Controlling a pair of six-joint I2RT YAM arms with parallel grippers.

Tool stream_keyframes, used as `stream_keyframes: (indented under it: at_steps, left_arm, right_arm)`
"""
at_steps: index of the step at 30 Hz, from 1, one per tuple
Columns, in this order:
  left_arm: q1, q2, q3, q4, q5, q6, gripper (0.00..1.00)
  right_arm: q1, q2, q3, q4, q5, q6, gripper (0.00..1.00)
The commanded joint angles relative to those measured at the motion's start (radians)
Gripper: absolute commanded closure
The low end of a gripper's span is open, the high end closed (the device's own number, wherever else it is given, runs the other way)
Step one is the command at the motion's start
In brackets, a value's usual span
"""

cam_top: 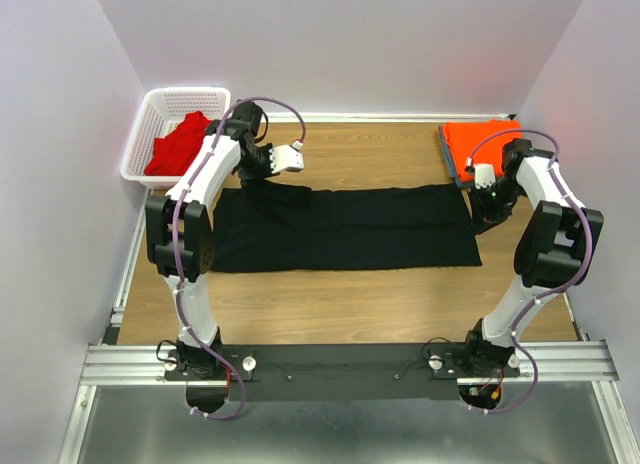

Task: Fold and stack the t-shirts
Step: Fold the other side of the tshirt into a rectangle

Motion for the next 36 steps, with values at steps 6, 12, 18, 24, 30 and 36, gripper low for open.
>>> stream_keyframes:
  at_steps: [6,12,18,24,30,36]
  left_arm:
    - [-0.005,-0.005,-0.021,0.062,0.028,-0.058,1.0]
    - [-0.017,-0.081,-0.107,0.049,0.031,-0.085,1.0]
    - [-0.072,-0.229,-0.322,0.059,0.031,-0.06,1.0]
    - [-0.129,-0.322,-0.537,0.102,0.013,-0.068,0.92]
    - [-0.103,-0.333,-0.546,0.095,0.014,-0.086,0.56]
    - [-0.066,-0.345,-0.528,0.171,0.054,-0.207,0.56]
  right_arm:
    - [0.003,0.016,0.009,-0.02,-0.023,-0.021,0.72]
    - [0.003,0.024,0.009,-0.018,-0.019,-0.024,0.72]
    - [0.003,0.024,0.009,-0.015,-0.02,-0.025,0.72]
    - [0.003,0.036,0.017,-0.011,-0.031,-0.021,0.72]
    - [0.008,0.035,0.038,-0.02,-0.042,-0.019,0.72]
    - [0.043,0.042,0.064,-0.017,-0.062,0.002,0.72]
